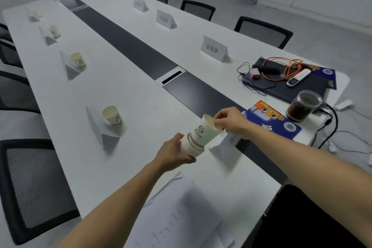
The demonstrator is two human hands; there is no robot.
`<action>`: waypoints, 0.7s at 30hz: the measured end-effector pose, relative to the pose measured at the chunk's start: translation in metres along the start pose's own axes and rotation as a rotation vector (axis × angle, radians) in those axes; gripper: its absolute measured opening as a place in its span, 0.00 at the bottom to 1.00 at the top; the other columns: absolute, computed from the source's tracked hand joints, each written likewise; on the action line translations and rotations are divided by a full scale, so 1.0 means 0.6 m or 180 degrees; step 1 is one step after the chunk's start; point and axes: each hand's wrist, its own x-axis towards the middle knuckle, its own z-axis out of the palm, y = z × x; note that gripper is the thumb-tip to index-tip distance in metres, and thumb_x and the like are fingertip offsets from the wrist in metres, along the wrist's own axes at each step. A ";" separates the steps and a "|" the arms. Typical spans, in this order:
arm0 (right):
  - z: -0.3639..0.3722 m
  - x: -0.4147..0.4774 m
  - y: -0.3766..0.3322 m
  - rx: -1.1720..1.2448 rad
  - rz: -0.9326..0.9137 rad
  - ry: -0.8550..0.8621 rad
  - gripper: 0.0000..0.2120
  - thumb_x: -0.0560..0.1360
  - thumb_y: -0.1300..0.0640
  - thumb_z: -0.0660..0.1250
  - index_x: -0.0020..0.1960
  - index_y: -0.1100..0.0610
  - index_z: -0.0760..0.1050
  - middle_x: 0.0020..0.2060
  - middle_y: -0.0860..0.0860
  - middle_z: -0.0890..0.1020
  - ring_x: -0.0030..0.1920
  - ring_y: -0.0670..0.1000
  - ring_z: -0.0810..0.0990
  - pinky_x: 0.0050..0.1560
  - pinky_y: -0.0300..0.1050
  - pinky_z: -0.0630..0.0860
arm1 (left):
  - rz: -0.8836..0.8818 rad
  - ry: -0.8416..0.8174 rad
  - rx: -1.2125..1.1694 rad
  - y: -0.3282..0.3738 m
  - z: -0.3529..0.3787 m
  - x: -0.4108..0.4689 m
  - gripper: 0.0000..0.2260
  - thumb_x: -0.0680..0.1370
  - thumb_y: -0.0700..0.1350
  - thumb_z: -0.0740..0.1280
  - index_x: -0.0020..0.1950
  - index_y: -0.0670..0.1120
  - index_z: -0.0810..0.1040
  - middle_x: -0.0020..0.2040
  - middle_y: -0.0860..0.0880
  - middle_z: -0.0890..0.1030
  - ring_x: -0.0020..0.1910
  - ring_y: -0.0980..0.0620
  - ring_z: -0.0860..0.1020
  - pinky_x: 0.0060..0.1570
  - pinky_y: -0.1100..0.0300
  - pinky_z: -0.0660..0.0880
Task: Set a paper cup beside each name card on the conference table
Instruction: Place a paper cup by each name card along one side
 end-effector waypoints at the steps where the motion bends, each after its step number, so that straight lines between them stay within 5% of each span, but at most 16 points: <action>1: -0.013 0.016 -0.001 0.0055 0.0042 0.0137 0.04 0.73 0.64 0.69 0.47 0.61 0.80 0.43 0.56 0.81 0.39 0.50 0.78 0.36 0.39 0.74 | -0.0057 0.0003 0.0004 -0.006 0.000 0.005 0.29 0.64 0.49 0.79 0.61 0.50 0.72 0.50 0.49 0.80 0.48 0.45 0.79 0.45 0.49 0.81; 4: -0.049 0.072 0.005 0.0096 0.0190 0.0674 0.04 0.73 0.64 0.69 0.47 0.59 0.80 0.43 0.54 0.81 0.37 0.49 0.78 0.32 0.39 0.74 | -0.0212 -0.0023 0.0015 -0.026 0.003 0.019 0.30 0.64 0.50 0.79 0.62 0.50 0.71 0.52 0.49 0.79 0.50 0.45 0.78 0.50 0.47 0.80; 7: -0.061 0.129 0.035 -0.0118 0.0357 0.0953 0.05 0.73 0.63 0.69 0.49 0.59 0.80 0.45 0.56 0.81 0.42 0.53 0.82 0.44 0.49 0.83 | -0.0330 -0.0052 -0.0008 -0.043 0.011 0.034 0.30 0.64 0.50 0.79 0.63 0.51 0.71 0.52 0.49 0.79 0.51 0.46 0.78 0.50 0.48 0.80; 21: -0.042 0.180 0.145 -0.1603 0.0731 0.0842 0.09 0.75 0.61 0.67 0.55 0.58 0.77 0.52 0.59 0.81 0.53 0.60 0.79 0.42 0.48 0.75 | -0.0690 -0.0135 -0.0189 -0.055 0.011 0.051 0.32 0.60 0.55 0.77 0.62 0.52 0.71 0.52 0.53 0.80 0.51 0.49 0.79 0.51 0.46 0.80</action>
